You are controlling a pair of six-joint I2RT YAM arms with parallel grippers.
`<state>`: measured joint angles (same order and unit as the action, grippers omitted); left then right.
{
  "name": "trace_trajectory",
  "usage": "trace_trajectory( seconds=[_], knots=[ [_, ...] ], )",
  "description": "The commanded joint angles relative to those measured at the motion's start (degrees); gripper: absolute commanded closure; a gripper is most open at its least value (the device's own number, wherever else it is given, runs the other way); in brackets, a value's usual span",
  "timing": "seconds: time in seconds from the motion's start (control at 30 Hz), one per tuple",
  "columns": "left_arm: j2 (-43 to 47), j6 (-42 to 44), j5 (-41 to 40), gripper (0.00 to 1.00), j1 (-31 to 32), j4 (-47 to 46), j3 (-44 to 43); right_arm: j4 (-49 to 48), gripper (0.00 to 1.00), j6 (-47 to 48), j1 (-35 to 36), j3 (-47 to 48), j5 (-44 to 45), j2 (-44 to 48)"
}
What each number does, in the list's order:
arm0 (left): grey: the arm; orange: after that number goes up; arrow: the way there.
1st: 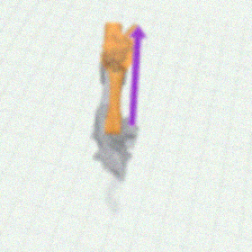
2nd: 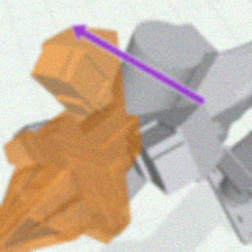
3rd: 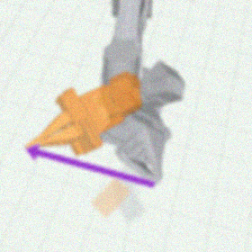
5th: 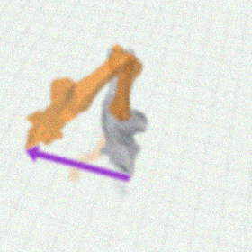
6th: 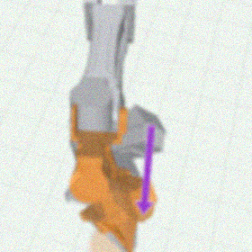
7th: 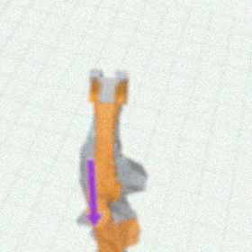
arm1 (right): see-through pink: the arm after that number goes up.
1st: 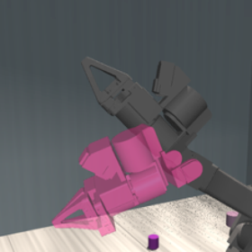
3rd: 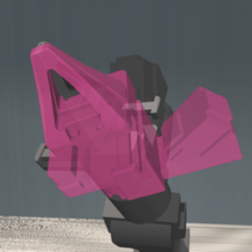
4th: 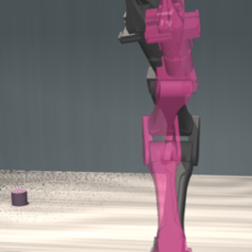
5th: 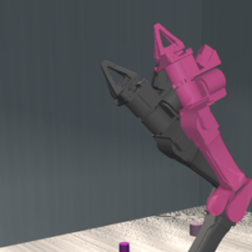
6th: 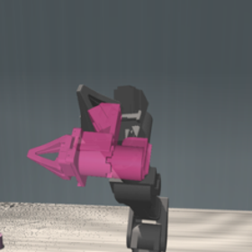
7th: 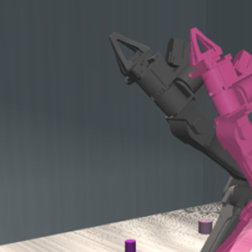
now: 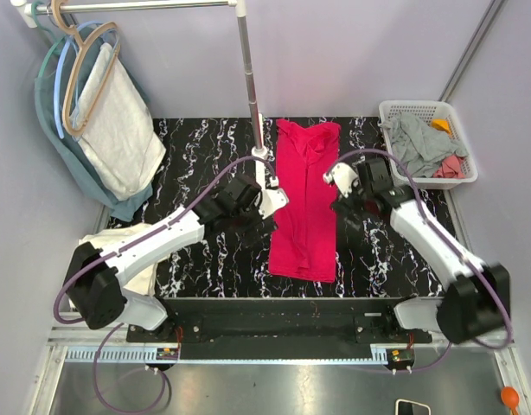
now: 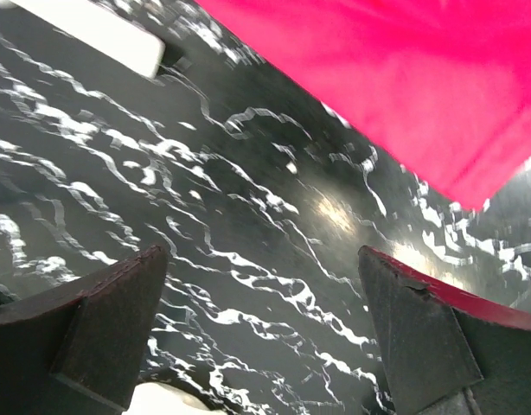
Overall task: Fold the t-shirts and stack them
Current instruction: Fold the tshirt
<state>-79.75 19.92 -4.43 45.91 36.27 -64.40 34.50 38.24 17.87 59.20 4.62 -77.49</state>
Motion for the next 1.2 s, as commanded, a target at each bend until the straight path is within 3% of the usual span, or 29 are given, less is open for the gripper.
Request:
trace_trajectory(
  seconds=[0.0,0.17,0.37,0.77,0.93,1.17],
  knots=[
    [0.12,3.37,8.37,0.01,-1.61,-1.91,2.26,11.98,0.04,-0.97,5.41,-4.96,-10.75,15.66],
    [-1.28,4.07,18.02,0.02,-1.53,1.86,3.05,22.08,0.09,-0.97,6.65,-7.52,-19.2,22.73],
    [-7.42,2.76,26.83,0.03,-1.35,6.35,-0.36,21.75,0.09,-0.27,7.0,-11.47,-20.71,26.87],
    [-16.23,1.35,23.16,0.06,2.08,5.83,-5.21,19.64,0.08,-2.28,12.97,-10.77,-23.17,20.64],
    [-14.39,1.52,21.13,0.06,-3.8,3.72,-4.16,14.82,0.09,-5.54,22.01,-10.6,-20.89,15.36],
    [-10.87,5.47,17.17,0.05,-9.86,1.44,-0.03,10.59,0.08,-7.04,28.35,-9.72,-18.51,7.9]
  ],
)
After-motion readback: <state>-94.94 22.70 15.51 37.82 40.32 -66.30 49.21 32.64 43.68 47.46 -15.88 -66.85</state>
